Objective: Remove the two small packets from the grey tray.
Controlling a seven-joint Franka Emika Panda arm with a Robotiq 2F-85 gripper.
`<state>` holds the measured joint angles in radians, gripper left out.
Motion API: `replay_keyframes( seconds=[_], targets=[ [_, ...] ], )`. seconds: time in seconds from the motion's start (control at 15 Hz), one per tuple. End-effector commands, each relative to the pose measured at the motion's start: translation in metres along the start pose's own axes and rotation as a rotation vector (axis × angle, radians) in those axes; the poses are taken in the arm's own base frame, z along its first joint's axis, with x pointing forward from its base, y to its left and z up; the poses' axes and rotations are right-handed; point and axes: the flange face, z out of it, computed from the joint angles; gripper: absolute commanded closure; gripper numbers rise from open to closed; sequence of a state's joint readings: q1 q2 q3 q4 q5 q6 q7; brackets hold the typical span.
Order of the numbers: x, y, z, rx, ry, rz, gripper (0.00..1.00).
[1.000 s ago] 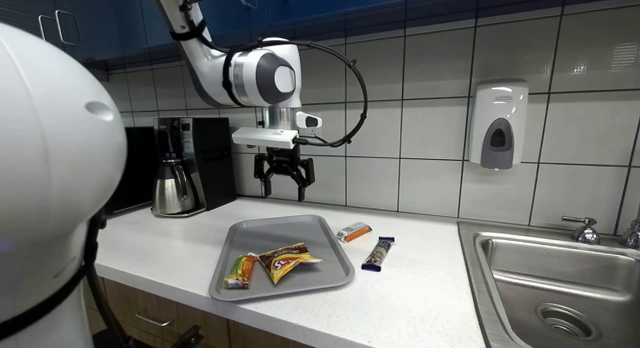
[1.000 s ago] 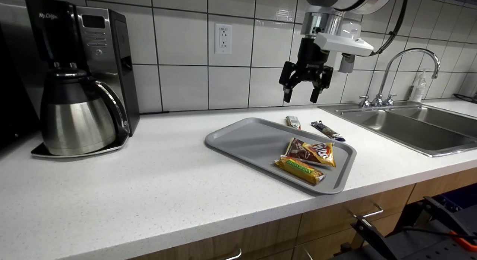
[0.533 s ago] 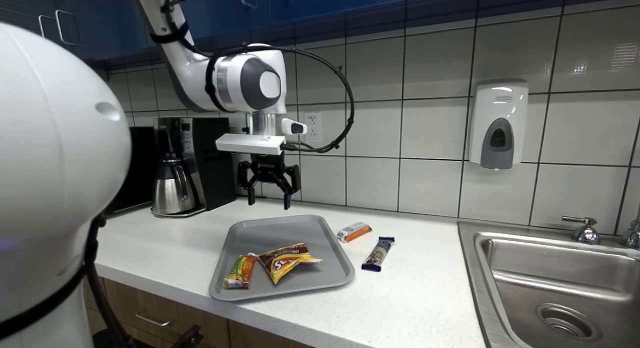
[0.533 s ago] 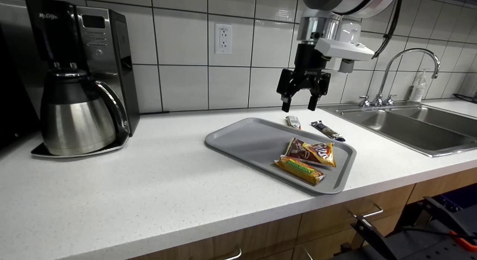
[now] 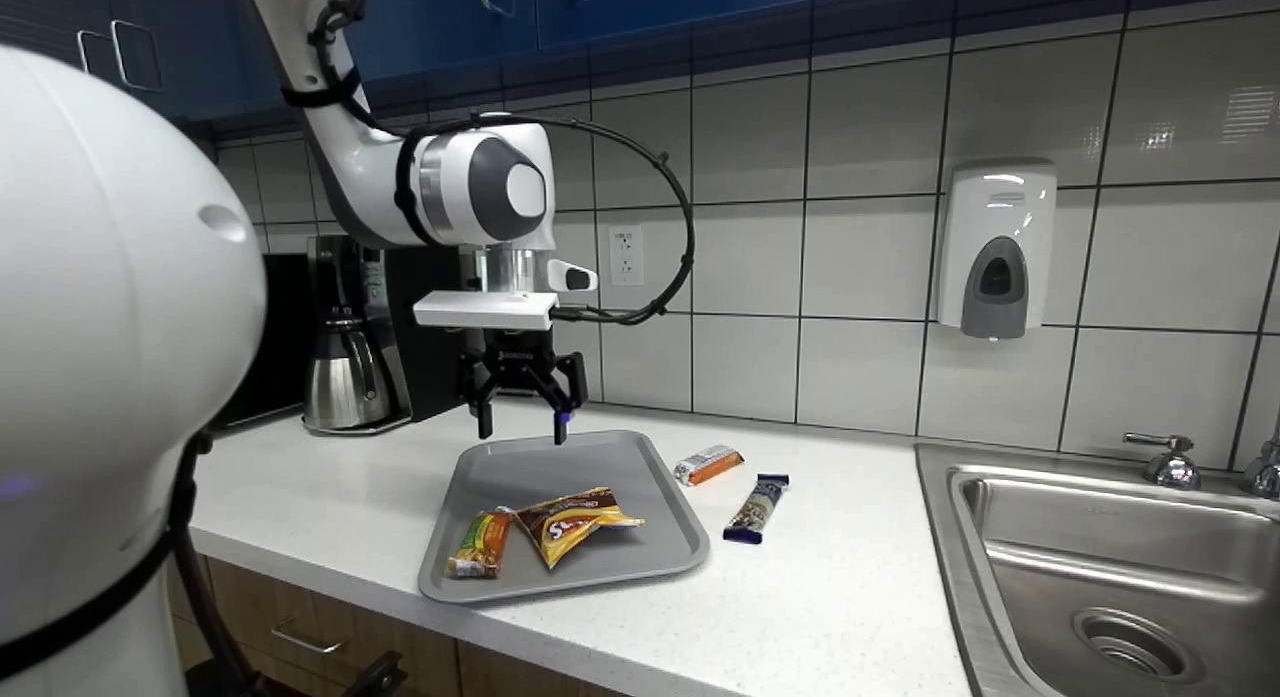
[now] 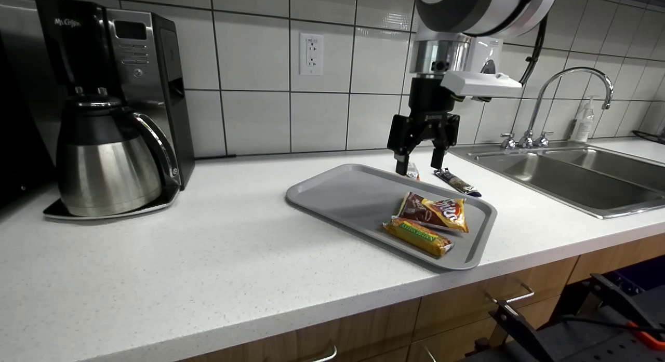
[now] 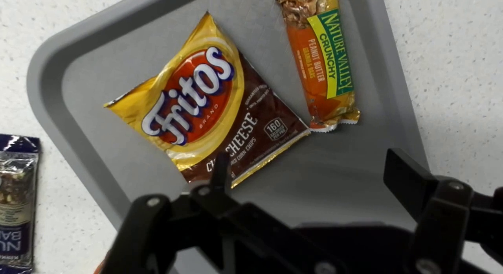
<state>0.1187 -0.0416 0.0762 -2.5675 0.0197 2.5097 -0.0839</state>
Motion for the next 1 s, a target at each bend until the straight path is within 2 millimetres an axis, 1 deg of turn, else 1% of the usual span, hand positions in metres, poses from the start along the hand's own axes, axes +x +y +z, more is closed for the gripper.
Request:
replay_keyframes(
  seconds=[0.0, 0.4, 0.73, 0.93],
  targets=[
    [-0.002, -0.01, 0.007, -0.037, -0.019, -0.047, 0.0],
    [-0.005, -0.02, 0.016, -0.078, -0.036, -0.068, 0.0],
    [-0.011, -0.035, 0.025, -0.052, -0.055, -0.062, 0.0],
    [-0.014, -0.039, 0.03, -0.038, -0.068, -0.048, 0.0]
  ],
)
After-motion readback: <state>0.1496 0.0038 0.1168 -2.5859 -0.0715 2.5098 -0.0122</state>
